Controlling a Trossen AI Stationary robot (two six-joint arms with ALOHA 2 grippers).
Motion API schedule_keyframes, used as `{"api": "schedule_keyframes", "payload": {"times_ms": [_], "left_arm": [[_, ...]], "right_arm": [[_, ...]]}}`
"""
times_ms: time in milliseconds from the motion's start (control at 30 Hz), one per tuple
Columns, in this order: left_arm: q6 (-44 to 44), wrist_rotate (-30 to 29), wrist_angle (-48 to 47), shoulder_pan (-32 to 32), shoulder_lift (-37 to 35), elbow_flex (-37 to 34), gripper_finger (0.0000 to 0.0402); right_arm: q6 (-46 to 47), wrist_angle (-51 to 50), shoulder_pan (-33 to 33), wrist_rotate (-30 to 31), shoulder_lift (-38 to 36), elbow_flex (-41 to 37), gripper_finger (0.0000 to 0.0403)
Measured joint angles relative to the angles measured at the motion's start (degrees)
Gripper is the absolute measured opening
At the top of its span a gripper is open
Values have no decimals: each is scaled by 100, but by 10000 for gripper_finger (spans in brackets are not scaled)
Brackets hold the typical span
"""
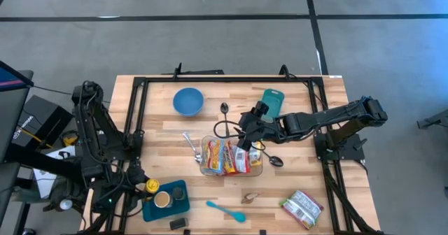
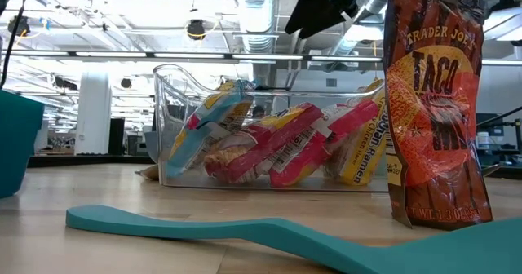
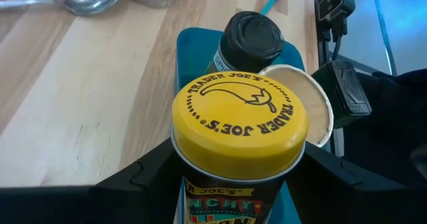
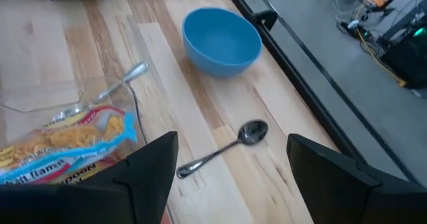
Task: Pick & Place Food Item
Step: Put the yellow spice can into the dark blue bin
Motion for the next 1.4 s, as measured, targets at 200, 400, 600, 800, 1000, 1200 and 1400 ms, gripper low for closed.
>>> {"api": "schedule_keyframes", "payload": {"times_ms": [200,400,600,800,1000,1200,1400], "left_arm": [[71,-73,-4,0,0,0,216],[60,-86,-4,0,0,0,216],[57,-92,-2,0,-2,0,216],[55,-90,-2,0,-2,0,217],[55,-56,0,6,-2,0,224],[54,-55,0,7,-2,0,224],[53,-55,2,7,-2,0,225]], "right_arm": [[-570,536,2,-573,-22,0,274],[-1059,806,-110,-1962,-57,2,225],[-1059,938,-415,-2434,-204,-538,98],[-1092,2012,-538,-2563,-958,-1422,6],[-1149,2829,-537,-2573,-1960,-2492,33],[-974,3041,-552,-2575,-2734,-3157,30],[-898,2469,-522,-2554,-3596,-3292,16]]}}
